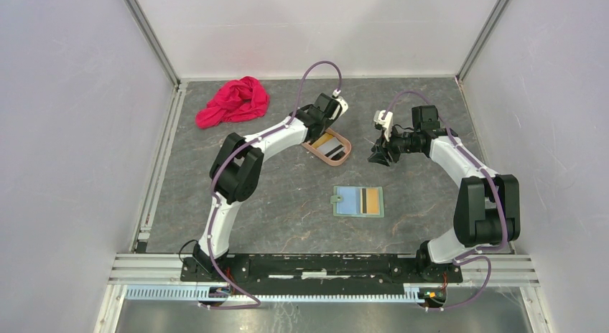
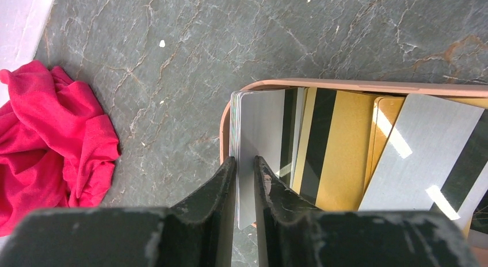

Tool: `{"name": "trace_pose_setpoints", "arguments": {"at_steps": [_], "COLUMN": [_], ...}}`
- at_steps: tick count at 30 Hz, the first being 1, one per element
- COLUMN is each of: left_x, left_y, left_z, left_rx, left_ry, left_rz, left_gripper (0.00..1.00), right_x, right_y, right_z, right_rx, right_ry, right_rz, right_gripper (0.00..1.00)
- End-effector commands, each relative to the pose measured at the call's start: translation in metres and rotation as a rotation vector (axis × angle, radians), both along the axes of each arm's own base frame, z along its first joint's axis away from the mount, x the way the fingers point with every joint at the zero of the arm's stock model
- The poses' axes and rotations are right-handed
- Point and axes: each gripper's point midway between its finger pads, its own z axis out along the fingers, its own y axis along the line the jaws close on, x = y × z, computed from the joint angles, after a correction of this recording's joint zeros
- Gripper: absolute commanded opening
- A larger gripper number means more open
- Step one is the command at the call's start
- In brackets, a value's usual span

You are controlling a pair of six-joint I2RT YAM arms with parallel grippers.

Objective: Put the credit cards into the card holder
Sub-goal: Pick up the credit card from the storage box.

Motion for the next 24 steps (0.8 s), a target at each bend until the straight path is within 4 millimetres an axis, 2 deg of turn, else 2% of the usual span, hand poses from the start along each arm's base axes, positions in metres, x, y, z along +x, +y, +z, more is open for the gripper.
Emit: {"name": "trace_pose_setpoints", "arguments": {"at_steps": [1,24], "left_x": [0.008,0.006], "left_y": [-0.005,-0.007], "left_z": [0.018,0.033], "left_rx": [-0.016,-0.058], "left_ry": [-0.034,-0.080], "left_rz": [-0.014,-0.022], "left_gripper": [0.23,0.02], "right_x": [0.005,0.004], "right_y": [0.002,0.003], "right_z": [0.011,0.010], "right_rx": [0.023,0.024], "right_ry": [-0.035,-0.029], "right_rz": [0.018,0.019], "right_gripper": [0.48,0.48]}}
